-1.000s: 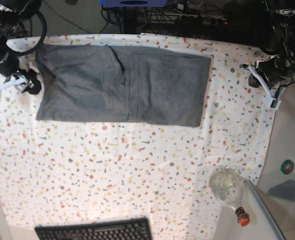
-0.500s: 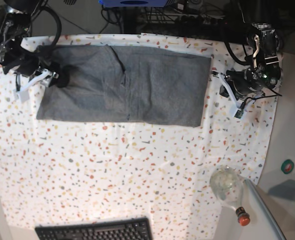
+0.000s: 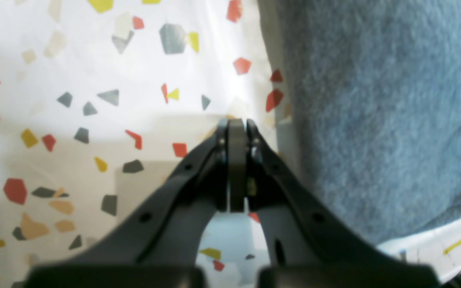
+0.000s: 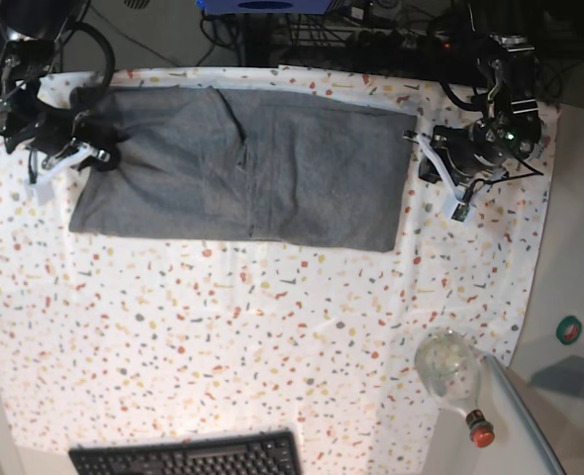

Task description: Layout the t-shirt on the table in an organized manner, then fold the t-shirt properly

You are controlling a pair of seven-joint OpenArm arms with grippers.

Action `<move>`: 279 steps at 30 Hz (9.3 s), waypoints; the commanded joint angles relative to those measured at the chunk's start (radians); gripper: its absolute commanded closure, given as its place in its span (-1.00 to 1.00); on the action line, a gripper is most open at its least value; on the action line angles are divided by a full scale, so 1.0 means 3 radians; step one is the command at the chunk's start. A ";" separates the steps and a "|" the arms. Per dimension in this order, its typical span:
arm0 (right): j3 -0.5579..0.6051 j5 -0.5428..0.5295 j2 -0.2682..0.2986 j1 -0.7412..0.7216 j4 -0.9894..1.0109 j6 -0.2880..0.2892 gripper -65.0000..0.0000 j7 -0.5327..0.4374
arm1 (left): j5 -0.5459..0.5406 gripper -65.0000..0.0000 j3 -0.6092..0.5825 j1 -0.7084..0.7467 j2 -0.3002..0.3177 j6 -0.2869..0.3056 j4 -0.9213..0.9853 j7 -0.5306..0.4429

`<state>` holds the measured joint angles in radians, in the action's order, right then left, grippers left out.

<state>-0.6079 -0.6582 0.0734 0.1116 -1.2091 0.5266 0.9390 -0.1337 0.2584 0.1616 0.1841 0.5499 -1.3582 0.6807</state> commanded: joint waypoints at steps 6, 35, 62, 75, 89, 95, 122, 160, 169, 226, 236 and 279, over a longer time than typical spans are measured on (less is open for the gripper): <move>0.0275 -0.0059 0.0218 -0.0139 -0.0366 -0.0530 1.00 0.0100 | -0.0017 1.00 -0.0613 -0.0025 -0.0140 0.0036 -0.0058 0.0076; 0.2694 -0.0064 -0.0298 0.0193 -0.2345 -0.2745 1.00 0.0366 | -0.0012 1.00 -0.1012 -0.0071 -0.0202 -0.0245 -0.0324 0.0086; 0.3139 -0.0079 -0.0385 -0.0277 -0.1552 -0.2735 1.00 0.0325 | -0.0022 1.00 -0.0951 -0.0019 -0.0069 -0.0245 -0.0359 0.0091; 0.3573 -0.0054 -0.0314 -0.0456 -0.1117 -0.2668 1.00 0.0018 | -0.0048 1.00 0.0461 0.1004 0.0729 -0.0219 -0.1060 0.0654; 0.3804 -0.0054 -0.0298 -0.0569 -0.1158 -0.2996 1.00 -0.0181 | -0.0012 1.00 0.1264 0.1515 0.0836 0.0494 -0.0549 -0.0144; 0.3804 -0.0054 -0.0298 -0.0574 -0.1327 -0.3098 1.00 -0.0028 | -0.0012 1.00 0.1264 0.1510 0.0826 0.0494 -0.0518 -0.0221; 0.4080 -0.0059 -0.0385 -0.0722 -0.1036 -0.3093 0.99 -0.0187 | -0.0012 1.00 0.1238 0.1433 0.0811 0.0494 -0.0492 -0.0216; 0.4090 -0.0054 0.0535 -0.0646 -0.2355 -0.3788 1.00 -0.0028 | -0.0022 1.00 0.1412 0.1408 0.0816 0.0494 -0.0487 -0.0231; 0.3860 -0.0054 0.0776 -0.0405 -0.1757 -0.3773 1.00 -0.0412 | -0.0012 1.00 0.1412 0.1310 0.0831 0.0494 -0.0441 -0.0216; 0.4305 -0.0054 0.0239 -0.0548 -0.1419 -0.3364 1.00 -0.0376 | -0.0012 1.00 0.1432 0.1336 0.0836 0.0494 -0.0405 -0.0216; 0.4305 -0.0059 0.0223 -0.0814 -0.1516 -0.3359 1.00 -0.0299 | -0.0012 1.00 0.1422 0.1326 0.0836 0.0494 -0.0405 -0.0216; 0.5067 -0.0054 -0.0564 -0.1617 -0.0371 -0.3343 0.69 -0.1409 | -0.0012 1.00 0.1412 0.1315 0.0826 0.0494 -0.0272 -0.0221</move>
<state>0.9146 -0.6735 -0.0772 -0.3485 -1.2949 -0.4816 0.5415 -0.1337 0.6727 0.5495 0.4103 0.6971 -1.4273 0.6231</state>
